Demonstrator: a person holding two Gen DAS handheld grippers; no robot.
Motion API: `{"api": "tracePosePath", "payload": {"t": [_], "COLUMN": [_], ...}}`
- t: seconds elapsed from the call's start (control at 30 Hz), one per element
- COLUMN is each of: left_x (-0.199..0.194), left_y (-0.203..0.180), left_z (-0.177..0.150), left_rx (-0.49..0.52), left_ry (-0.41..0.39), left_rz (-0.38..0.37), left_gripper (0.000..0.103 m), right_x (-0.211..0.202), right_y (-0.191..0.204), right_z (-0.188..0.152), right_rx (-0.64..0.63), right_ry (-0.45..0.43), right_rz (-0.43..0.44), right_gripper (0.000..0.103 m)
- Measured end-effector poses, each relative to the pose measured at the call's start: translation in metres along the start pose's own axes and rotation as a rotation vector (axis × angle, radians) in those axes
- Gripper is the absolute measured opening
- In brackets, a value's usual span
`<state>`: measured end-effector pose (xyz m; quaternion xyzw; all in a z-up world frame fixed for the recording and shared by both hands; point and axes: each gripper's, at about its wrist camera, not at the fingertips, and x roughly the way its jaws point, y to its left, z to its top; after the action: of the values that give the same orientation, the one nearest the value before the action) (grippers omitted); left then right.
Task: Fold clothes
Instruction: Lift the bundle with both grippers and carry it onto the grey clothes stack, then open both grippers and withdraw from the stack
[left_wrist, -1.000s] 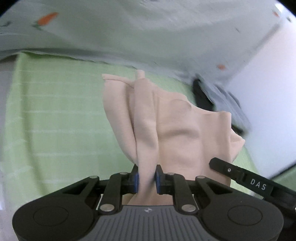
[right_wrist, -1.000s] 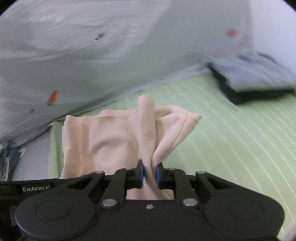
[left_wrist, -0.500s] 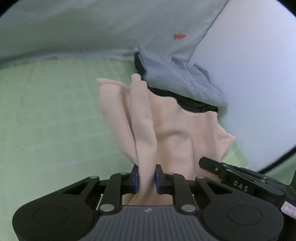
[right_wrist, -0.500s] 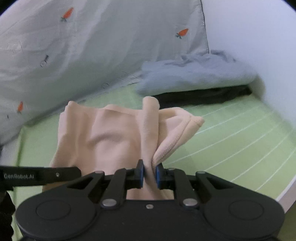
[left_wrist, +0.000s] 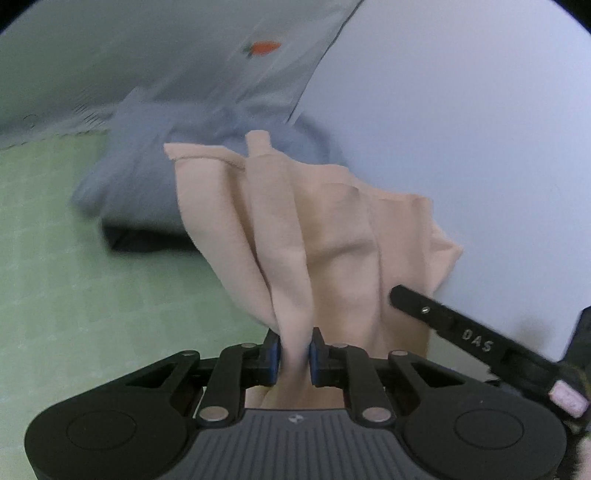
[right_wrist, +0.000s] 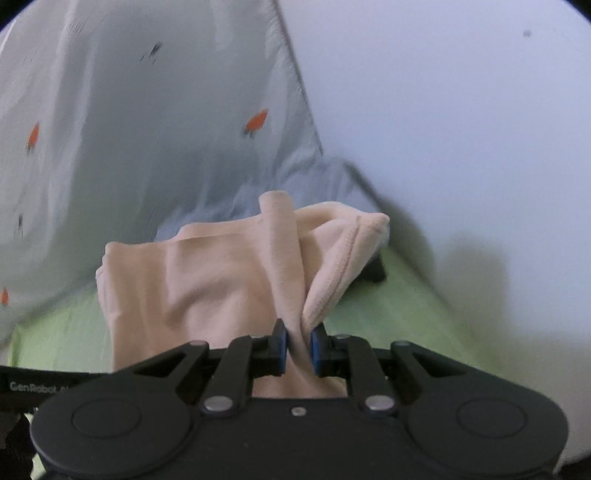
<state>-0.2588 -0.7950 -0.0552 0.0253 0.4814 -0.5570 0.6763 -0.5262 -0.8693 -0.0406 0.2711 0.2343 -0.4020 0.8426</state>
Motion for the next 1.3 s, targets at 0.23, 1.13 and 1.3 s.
{"api": "tracePosePath", "payload": {"t": [0.23, 1.13, 1.3], "left_x": [0.010, 0.034, -0.016], "left_y": [0.012, 0.044, 0.014], "left_z": [0.106, 0.112, 0.068], "left_rx": [-0.004, 0.115, 0.128], "left_ry": [-0.186, -0.359, -0.414], "left_rz": [-0.025, 0.210, 0.239], "left_gripper": [0.016, 0.103, 0.103], "right_x": [0.060, 0.179, 0.100], "right_y": [-0.016, 0.019, 0.037], "right_z": [0.109, 0.110, 0.066], "right_rx": [0.037, -0.091, -0.144], "right_ry": [-0.127, -0.113, -0.275], "right_rz": [0.145, -0.016, -0.120], "right_gripper": [0.014, 0.103, 0.103]}}
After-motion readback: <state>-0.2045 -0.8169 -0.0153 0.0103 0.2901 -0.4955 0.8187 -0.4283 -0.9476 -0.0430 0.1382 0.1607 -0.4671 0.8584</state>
